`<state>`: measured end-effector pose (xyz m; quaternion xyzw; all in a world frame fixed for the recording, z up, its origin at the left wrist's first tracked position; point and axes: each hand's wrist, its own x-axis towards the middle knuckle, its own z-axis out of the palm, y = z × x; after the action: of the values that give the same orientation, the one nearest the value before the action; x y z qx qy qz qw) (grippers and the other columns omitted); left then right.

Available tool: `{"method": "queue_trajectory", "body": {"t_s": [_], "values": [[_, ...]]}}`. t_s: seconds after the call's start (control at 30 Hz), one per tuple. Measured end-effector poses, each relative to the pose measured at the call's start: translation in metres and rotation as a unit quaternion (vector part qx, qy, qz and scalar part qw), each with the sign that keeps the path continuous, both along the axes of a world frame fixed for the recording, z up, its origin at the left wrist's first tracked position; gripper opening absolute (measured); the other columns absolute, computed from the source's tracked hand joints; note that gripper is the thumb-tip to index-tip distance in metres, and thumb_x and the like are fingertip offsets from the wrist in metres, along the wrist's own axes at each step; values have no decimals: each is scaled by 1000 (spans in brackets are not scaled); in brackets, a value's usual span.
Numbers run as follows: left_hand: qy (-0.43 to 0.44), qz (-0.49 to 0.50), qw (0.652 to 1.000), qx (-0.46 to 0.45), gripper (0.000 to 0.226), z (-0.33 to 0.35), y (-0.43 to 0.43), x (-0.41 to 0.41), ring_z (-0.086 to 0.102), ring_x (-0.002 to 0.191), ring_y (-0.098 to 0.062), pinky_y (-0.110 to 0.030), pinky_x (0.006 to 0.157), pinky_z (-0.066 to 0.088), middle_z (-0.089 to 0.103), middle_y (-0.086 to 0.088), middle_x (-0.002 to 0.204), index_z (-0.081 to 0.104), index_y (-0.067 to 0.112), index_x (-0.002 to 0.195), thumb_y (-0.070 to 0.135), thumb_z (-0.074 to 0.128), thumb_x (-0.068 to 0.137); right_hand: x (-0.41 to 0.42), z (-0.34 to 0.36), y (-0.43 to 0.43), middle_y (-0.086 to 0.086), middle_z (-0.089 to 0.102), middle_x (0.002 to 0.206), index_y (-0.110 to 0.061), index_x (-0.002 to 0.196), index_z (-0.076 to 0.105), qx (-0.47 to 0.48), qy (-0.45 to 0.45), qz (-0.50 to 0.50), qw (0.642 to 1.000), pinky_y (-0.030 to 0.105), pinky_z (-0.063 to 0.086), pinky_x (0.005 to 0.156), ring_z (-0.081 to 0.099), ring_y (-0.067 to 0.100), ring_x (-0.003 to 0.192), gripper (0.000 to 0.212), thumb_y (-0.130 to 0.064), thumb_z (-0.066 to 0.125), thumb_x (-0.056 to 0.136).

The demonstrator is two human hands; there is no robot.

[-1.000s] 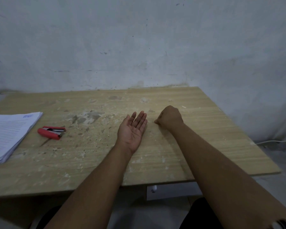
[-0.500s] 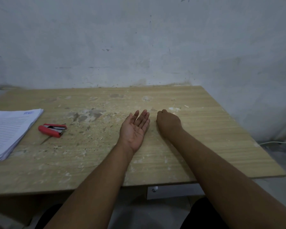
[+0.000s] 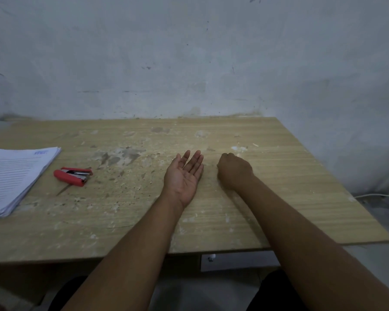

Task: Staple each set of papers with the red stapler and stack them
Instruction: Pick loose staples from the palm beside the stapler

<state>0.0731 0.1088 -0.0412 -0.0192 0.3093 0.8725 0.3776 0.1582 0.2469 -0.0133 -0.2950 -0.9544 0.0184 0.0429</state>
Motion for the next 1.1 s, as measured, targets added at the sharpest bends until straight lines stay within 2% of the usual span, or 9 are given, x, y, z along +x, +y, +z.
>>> {"method": "queue_trajectory", "body": {"t_s": [0.17,0.3,0.47,0.6,0.77,0.83,0.9,1.0,1.1], "values": [[-4,-10,1000,8,41,0,2,-1,65,126,-33,-46,117,43,69,-21,132,59,8,135,37,46,109,2,17,-22,7,68,109,-9,113,65,-203,189,45,960,34,46,79,61,20,92,18,-20,53,108],[-28,-37,999,22,45,0,2,-1,71,116,-30,-45,112,47,73,-16,126,60,11,136,43,44,109,0,18,-65,9,67,103,-12,99,63,-190,215,130,949,34,47,76,59,18,86,11,-16,54,104],[-56,-35,996,65,46,2,-2,2,68,124,-31,-44,110,49,69,-17,134,56,12,141,41,37,111,2,6,-79,3,75,87,-12,100,75,-210,288,95,930,34,58,74,69,16,79,12,-22,72,93],[-59,-30,995,76,44,2,-2,1,69,122,-31,-43,101,55,69,-19,133,56,10,141,37,37,112,10,6,-85,-4,76,86,-17,96,77,-235,332,97,909,16,50,70,64,2,73,10,-11,75,88],[-27,-11,997,69,35,1,0,-1,72,115,-32,-41,102,57,72,-23,126,59,4,127,26,35,114,29,18,-57,-9,79,94,-17,106,80,-271,424,80,860,10,54,78,72,0,85,25,2,70,93],[-21,-5,997,70,34,2,-1,1,72,116,-34,-43,104,56,71,-24,125,60,3,119,25,35,114,38,18,-31,-6,79,101,-18,110,81,-238,409,26,881,13,56,84,72,0,90,32,5,64,95],[-26,-6,996,80,33,2,-2,1,71,117,-36,-46,105,54,70,-26,126,60,2,117,25,37,113,48,10,-5,-2,76,118,-22,122,77,-169,323,-34,931,31,56,100,67,11,110,34,-4,61,98],[-34,-7,995,91,31,2,-3,0,70,118,-37,-49,105,52,69,-27,127,59,1,118,26,42,112,63,-8,9,3,50,158,-27,145,60,-54,89,-90,990,55,34,117,36,33,149,43,-42,47,106],[-35,-12,994,99,32,3,-2,0,70,118,-38,-50,105,52,69,-27,128,59,1,119,28,44,111,63,-20,-2,4,17,176,-22,166,27,-104,24,-81,991,66,7,127,10,31,163,65,-54,25,110]]}}
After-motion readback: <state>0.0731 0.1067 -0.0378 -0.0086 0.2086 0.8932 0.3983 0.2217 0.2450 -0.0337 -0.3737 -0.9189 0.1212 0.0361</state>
